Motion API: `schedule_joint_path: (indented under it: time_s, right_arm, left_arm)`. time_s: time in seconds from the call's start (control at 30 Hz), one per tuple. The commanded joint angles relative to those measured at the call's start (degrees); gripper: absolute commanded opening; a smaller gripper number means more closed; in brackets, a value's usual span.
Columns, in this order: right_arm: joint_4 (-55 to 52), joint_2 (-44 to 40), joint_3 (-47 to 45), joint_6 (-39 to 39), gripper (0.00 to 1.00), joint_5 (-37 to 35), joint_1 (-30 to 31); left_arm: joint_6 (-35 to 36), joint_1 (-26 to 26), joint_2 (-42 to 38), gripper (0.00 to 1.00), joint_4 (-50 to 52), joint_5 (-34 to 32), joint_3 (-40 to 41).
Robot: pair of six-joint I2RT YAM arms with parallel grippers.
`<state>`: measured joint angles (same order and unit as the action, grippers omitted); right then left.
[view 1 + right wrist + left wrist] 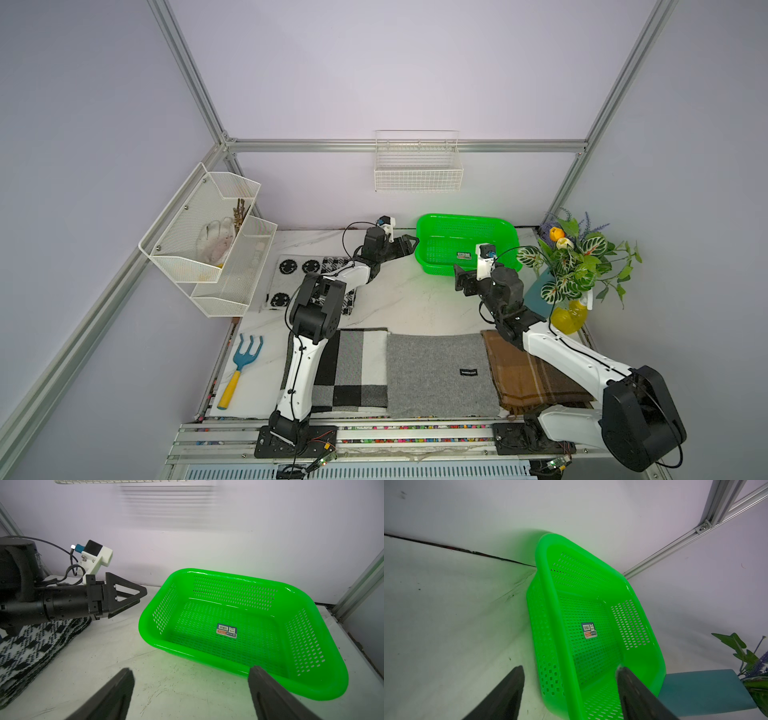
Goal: Put the folded scarf in the basket
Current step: Move the basket to the center of the board.
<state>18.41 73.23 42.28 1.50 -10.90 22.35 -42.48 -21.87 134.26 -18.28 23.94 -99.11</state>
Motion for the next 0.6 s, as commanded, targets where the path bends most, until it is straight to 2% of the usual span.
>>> schedule_joint_path:
  time_s: [0.0,0.13,0.3,0.43,0.57]
  right_arm:
    - [0.9,-1.4,-0.88,0.81,0.9,0.5,0.41]
    - [1.79,-2.93,-2.06,1.26,0.9,1.48,0.44]
    - [1.54,-4.49,-2.71,1.47,0.88,1.45,0.5]
    - [1.12,-5.35,-3.12,1.81,0.86,2.3,0.56]
    - [0.48,-6.9,-3.59,1.8,0.86,2.38,0.5]
  left_arm:
    - [0.12,-0.72,0.09,0.67,-0.54,2.14,-1.83]
    - [0.48,-1.31,1.12,0.64,3.49,2.08,-3.83]
    - [-0.28,-1.42,1.01,0.46,-0.17,2.21,-1.42]
    - [-1.0,-1.42,2.02,0.43,0.61,3.45,-2.74]
    - [-0.69,-1.45,1.58,0.28,0.8,3.54,-2.19]
